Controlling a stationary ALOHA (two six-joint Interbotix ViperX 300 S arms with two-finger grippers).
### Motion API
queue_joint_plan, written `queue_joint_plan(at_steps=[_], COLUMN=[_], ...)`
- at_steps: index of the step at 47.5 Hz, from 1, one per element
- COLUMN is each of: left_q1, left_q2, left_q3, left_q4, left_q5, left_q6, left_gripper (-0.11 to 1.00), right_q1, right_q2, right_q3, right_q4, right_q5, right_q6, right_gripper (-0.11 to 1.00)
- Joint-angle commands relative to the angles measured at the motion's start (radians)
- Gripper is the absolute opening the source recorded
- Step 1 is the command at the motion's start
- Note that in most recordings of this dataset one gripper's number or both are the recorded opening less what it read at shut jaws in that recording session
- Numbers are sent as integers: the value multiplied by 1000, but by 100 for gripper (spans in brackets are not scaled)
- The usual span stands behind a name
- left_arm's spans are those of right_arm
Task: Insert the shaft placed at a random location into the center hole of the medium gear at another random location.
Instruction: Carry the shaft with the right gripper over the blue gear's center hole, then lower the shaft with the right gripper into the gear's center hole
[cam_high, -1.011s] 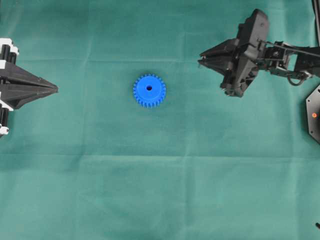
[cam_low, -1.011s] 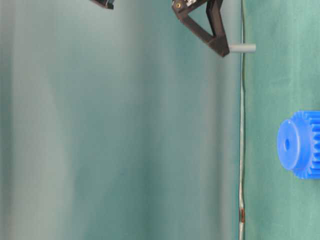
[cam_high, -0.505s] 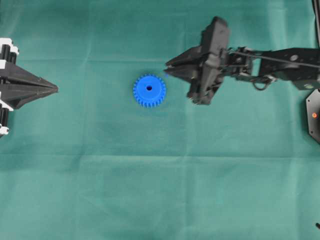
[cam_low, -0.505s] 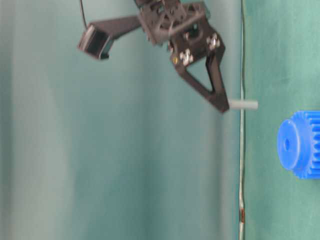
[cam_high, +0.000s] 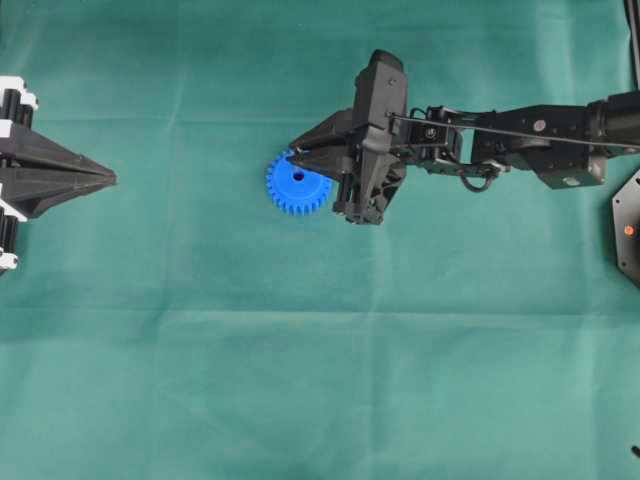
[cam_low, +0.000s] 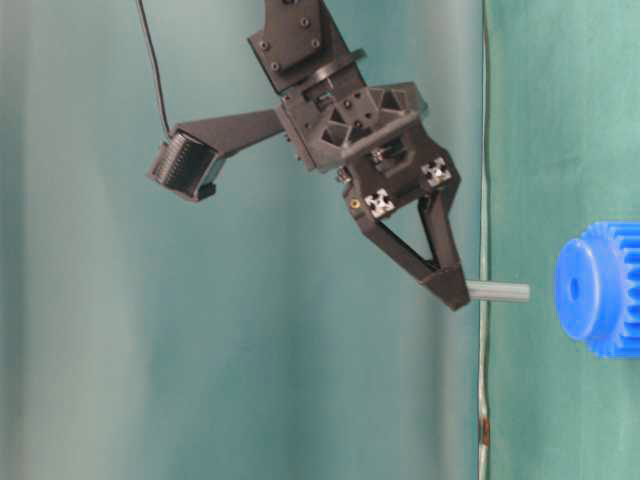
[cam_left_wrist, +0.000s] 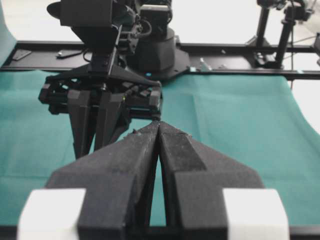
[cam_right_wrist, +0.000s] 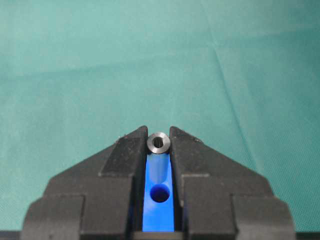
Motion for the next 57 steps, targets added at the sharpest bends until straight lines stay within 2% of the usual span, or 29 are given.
queue_joint_plan(at_steps=[1, 57], left_q1=[-2, -3], left_q2=[3, 3], left_q3=[-28, -26], left_q4=[2, 2], left_q5=[-5, 5], left_q6=[0, 0], left_gripper=[0, 0], right_q1=[3, -5], right_q2=[-12, 78], right_q3=[-26, -28], right_q4=[5, 9], right_q5=[3, -23], right_q6=[11, 11], right_gripper=[14, 14])
